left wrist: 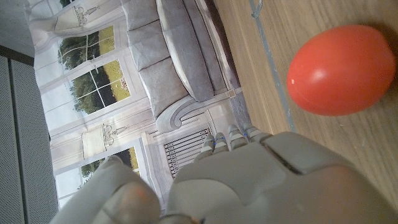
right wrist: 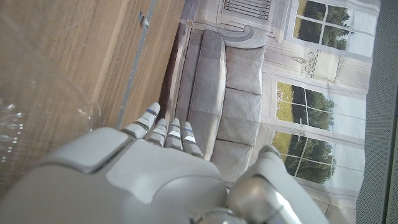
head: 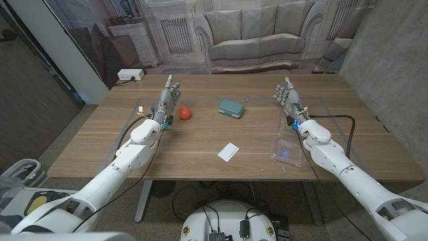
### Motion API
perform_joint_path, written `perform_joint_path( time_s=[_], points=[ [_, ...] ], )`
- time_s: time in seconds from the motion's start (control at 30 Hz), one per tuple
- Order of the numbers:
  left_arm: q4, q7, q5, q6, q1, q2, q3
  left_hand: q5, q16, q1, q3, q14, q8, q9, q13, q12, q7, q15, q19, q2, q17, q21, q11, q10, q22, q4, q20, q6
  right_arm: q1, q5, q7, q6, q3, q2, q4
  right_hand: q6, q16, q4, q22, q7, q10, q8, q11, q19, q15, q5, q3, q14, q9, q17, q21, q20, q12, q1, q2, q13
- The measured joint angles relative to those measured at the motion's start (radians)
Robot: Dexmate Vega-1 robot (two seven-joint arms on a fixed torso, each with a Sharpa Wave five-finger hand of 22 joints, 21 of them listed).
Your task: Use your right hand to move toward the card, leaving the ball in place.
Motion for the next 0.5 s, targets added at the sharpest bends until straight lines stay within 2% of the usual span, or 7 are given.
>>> perform_joint_path(
  time_s=[0.5],
  points=[
    [-0.024,0.013,0.010,0.030,-0.012,0.005,0.010,0.000,0.000,0.014,0.000,0.000,0.000,0.000,0.000,0.004,0.000,0.000,0.000,0.012,0.000,0.000,0.000,0.000,0.000,0.000,0.000,0.000,-0.008,0.001,-0.004,-0.016,0.001,-0.013,-0.018,0.005,0.000,0.000,0.000,-0.005,0.000,0.003,-0.001,0.009,0.000,0.000,0.000,0.000,0.000,0.000,0.000,0.002,0.004,0.004,0.004,0.000]
  ],
)
